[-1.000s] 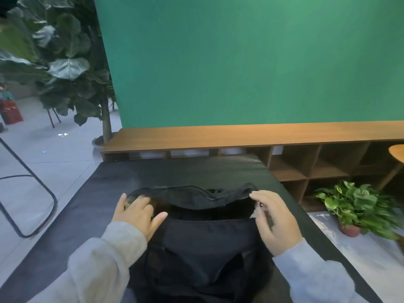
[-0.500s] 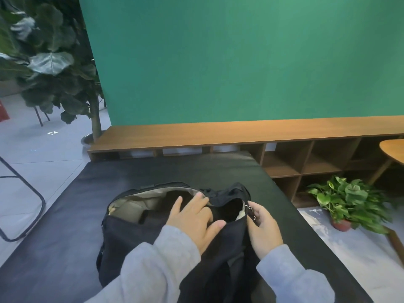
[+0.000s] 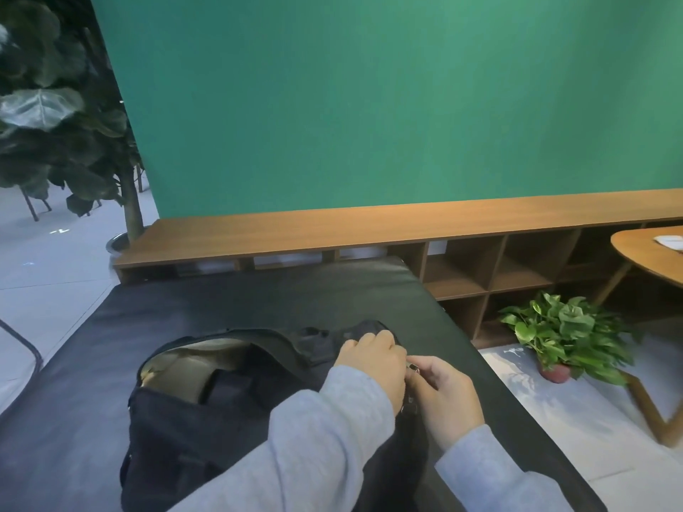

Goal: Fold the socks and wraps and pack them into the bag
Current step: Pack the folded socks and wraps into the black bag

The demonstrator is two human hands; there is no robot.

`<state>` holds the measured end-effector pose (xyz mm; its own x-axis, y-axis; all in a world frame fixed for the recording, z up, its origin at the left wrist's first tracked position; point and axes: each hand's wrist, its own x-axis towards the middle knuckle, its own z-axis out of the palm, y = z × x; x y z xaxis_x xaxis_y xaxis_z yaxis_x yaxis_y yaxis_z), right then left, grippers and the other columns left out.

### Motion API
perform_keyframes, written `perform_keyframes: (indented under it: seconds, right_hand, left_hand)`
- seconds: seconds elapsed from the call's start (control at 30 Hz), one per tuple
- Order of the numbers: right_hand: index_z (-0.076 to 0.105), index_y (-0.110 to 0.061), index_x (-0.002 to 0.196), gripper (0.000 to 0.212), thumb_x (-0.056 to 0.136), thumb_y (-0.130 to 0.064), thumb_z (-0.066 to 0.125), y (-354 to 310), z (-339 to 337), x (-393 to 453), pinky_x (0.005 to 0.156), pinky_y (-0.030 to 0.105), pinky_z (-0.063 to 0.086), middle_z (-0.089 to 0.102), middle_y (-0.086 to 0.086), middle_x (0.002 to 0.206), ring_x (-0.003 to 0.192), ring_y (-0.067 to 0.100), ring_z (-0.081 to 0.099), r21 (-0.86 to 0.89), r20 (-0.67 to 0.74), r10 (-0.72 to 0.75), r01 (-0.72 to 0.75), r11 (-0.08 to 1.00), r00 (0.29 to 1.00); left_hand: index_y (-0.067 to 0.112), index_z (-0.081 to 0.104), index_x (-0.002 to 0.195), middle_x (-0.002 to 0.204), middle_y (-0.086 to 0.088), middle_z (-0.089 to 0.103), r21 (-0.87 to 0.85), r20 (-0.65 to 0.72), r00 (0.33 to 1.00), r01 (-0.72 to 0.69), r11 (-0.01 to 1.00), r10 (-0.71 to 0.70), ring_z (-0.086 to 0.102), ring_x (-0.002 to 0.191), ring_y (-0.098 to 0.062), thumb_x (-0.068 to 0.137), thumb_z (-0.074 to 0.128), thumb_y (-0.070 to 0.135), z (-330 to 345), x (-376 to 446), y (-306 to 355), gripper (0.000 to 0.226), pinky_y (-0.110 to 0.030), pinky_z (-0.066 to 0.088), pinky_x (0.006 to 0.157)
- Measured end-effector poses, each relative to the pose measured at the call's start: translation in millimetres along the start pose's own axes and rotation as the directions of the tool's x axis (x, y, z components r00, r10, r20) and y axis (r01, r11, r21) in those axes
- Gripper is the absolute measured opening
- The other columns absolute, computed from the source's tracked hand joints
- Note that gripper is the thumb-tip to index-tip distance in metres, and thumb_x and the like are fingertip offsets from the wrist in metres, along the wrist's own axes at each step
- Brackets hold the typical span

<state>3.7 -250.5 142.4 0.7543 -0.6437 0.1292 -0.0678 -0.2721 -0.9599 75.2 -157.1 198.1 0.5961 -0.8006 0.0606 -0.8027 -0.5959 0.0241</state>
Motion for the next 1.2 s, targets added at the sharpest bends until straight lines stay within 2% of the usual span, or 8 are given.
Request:
perform_keyframes:
  seconds: [0.13, 0.33, 0.53, 0.67, 0.87, 1.0, 1.07, 1.2]
  right_hand:
    - [0.07, -0.032, 0.08, 0.029, 0.086, -0.004, 0.063, 0.7, -1.8, -0.1, 0.066, 0.006, 0.045, 0.07, -0.017, 0.081, 0.079, -0.005, 0.063, -0.005, -0.004, -0.033, 0.033, 0.999, 0.999]
    - [0.07, -0.029, 0.081, 0.027, 0.087, -0.005, 0.062, 6.9, -7.1, -7.4, 0.068, 0.006, 0.044, 0.07, -0.014, 0.081, 0.08, -0.003, 0.062, -0.019, 0.015, -0.061, 0.061, 0.998, 0.998]
    - [0.062, -0.037, 0.078, 0.03, 0.087, -0.009, 0.062, 13.1, -3.9, -9.6, 0.074, 0.007, 0.043, 0.065, -0.015, 0.087, 0.085, -0.003, 0.059, -0.199, 0.022, -0.125, 0.127, 0.972, 0.992]
    - [0.059, -0.037, 0.077, 0.03, 0.088, -0.01, 0.06, 8.8, -4.0, -8.6, 0.07, 0.006, 0.042, 0.064, -0.014, 0.086, 0.083, -0.001, 0.059, -0.224, 0.017, -0.122, 0.123, 0.967, 0.992]
    - [0.062, -0.029, 0.077, 0.028, 0.088, -0.003, 0.059, 9.9, -18.1, -6.3, 0.062, 0.002, 0.04, 0.066, -0.011, 0.08, 0.077, -0.001, 0.06, -0.118, -0.077, -0.03, 0.02, 0.993, 0.997]
    - [0.059, -0.03, 0.075, 0.028, 0.089, -0.006, 0.059, 8.1, -14.5, -7.4, 0.066, 0.009, 0.04, 0.064, -0.01, 0.083, 0.081, 0.007, 0.06, -0.182, -0.061, 0.007, -0.018, 0.983, 0.998]
    - [0.057, -0.03, 0.078, 0.027, 0.088, -0.006, 0.058, 4.2, -7.8, -7.8, 0.077, 0.019, 0.037, 0.058, -0.009, 0.089, 0.092, 0.016, 0.054, -0.277, -0.106, -0.062, 0.031, 0.96, 0.992]
    - [0.057, -0.027, 0.092, 0.02, 0.087, -0.007, 0.057, -19.8, 13.0, -17.8, 0.085, 0.017, 0.028, 0.049, -0.013, 0.096, 0.099, 0.007, 0.038, -0.412, -0.113, -0.359, 0.285, 0.866, 0.927]
  left_hand:
    - [0.013, 0.054, 0.12, 0.119, -0.006, 0.045, -0.037, 0.037, 0.999, 0.014, 0.999, -0.013, 0.042, 0.113, -0.026, 0.093, 0.043, 0.017, -0.5, 9.2, -0.1, 0.03, -0.034, 0.036, 0.088]
    - [0.015, 0.061, 0.113, 0.117, -0.004, 0.053, -0.119, 0.031, 0.999, -0.01, 0.993, 0.013, 0.049, 0.11, -0.022, 0.1, 0.033, 0.03, -2.3, 3.5, -6.2, 0.034, -0.029, 0.038, 0.091]
    - [0.027, 0.067, 0.104, 0.107, 0.01, 0.059, -0.39, -0.083, 0.973, 0.167, 0.906, -0.216, 0.055, 0.102, -0.013, 0.096, 0.043, 0.039, 9.6, -11.0, -21.5, 0.029, -0.023, 0.042, 0.089]
    - [0.028, 0.069, 0.097, 0.098, 0.013, 0.061, -0.479, -0.089, 0.941, 0.248, 0.842, -0.328, 0.057, 0.096, -0.011, 0.093, 0.047, 0.04, 12.1, -21.5, -40.8, 0.025, -0.021, 0.042, 0.085]
    - [0.026, 0.072, 0.093, 0.097, 0.01, 0.066, -0.591, -0.12, 0.839, 0.369, 0.718, -0.531, 0.059, 0.097, -0.014, 0.091, 0.056, 0.034, -3.0, -43.2, -87.0, 0.018, -0.022, 0.043, 0.083]
    - [0.025, 0.071, 0.083, 0.091, 0.008, 0.065, -0.652, -0.129, 0.77, 0.409, 0.638, -0.625, 0.059, 0.093, -0.016, 0.088, 0.061, 0.033, -5.0, -59.3, -109.8, 0.014, -0.02, 0.039, 0.075]
    - [0.023, 0.071, 0.078, 0.091, 0.006, 0.067, -0.651, -0.129, 0.769, 0.411, 0.638, -0.627, 0.059, 0.091, -0.018, 0.088, 0.061, 0.032, -3.9, -63.1, -111.2, 0.017, -0.023, 0.043, 0.078]
    - [0.02, 0.071, 0.075, 0.09, 0.005, 0.066, -0.64, -0.133, 0.788, 0.395, 0.659, -0.601, 0.059, 0.09, -0.018, 0.088, 0.06, 0.033, -1.0, -65.5, -106.1, 0.022, -0.026, 0.045, 0.08]
